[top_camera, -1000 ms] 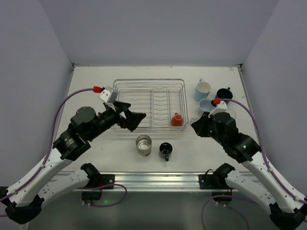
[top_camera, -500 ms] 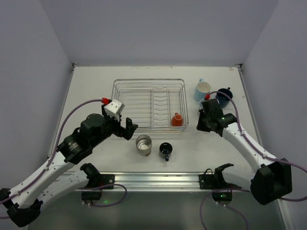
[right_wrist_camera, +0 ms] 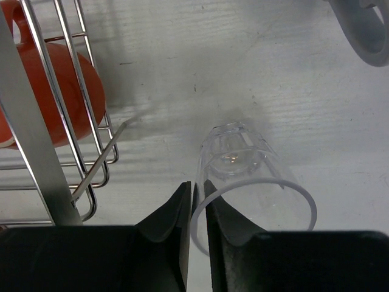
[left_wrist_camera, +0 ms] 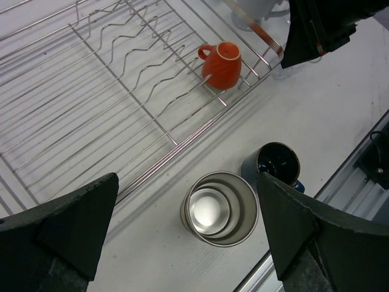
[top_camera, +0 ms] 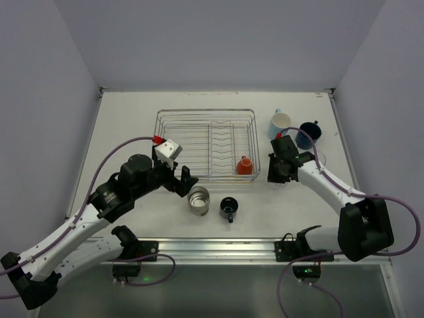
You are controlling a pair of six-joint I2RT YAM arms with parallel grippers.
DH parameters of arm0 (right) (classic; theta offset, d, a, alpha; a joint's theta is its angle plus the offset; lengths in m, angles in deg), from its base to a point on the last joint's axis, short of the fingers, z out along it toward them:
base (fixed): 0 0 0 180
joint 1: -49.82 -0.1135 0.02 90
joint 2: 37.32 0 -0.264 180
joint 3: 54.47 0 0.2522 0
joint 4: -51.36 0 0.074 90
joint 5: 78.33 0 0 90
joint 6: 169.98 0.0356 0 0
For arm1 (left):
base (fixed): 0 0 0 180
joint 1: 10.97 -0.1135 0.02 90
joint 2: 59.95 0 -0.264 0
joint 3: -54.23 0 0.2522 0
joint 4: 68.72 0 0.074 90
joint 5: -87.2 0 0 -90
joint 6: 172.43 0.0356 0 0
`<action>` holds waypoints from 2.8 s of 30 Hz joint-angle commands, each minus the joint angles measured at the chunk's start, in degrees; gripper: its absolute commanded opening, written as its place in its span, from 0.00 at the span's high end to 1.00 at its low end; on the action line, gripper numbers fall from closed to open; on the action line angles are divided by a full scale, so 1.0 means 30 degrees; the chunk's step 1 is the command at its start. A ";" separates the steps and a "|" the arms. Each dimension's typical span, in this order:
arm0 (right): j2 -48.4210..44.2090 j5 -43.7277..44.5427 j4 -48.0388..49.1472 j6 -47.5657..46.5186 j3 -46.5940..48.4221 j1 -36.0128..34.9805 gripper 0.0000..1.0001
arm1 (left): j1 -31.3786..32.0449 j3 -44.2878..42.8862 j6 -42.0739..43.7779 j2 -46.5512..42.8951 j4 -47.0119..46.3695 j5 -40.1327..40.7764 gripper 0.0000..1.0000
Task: Unload the cups from the dish rack
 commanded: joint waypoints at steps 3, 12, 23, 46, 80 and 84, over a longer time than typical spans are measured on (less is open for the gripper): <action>0.0217 0.0026 0.0704 -0.0160 0.0064 0.0055 0.72 | 0.0015 -0.1151 -0.0296 0.1030 -0.1112 -0.1735 0.00; -0.2531 -0.1084 0.1026 -0.0043 0.0181 -0.0003 0.61 | 0.0044 -0.2000 -0.1702 0.2582 -0.2805 -0.2115 0.00; -1.3279 -0.2459 0.1495 0.0689 -0.0520 -0.0003 0.56 | 0.0775 -0.5981 -0.0713 1.0897 -0.5273 -0.2759 0.07; -1.7214 -0.4719 0.2256 0.0602 -0.2484 -0.0003 0.57 | 0.1362 -1.4306 0.6560 2.2973 -0.2988 -0.5632 0.14; -1.6951 -0.4338 0.2022 0.0572 -0.2484 -0.0003 0.57 | 0.1626 -1.4892 0.5972 2.4263 -0.3515 0.0312 0.96; -1.7156 -0.4339 0.1934 0.0601 -0.2543 -0.0003 0.57 | 0.1567 -1.4747 0.5944 2.4206 -0.3776 0.2449 1.00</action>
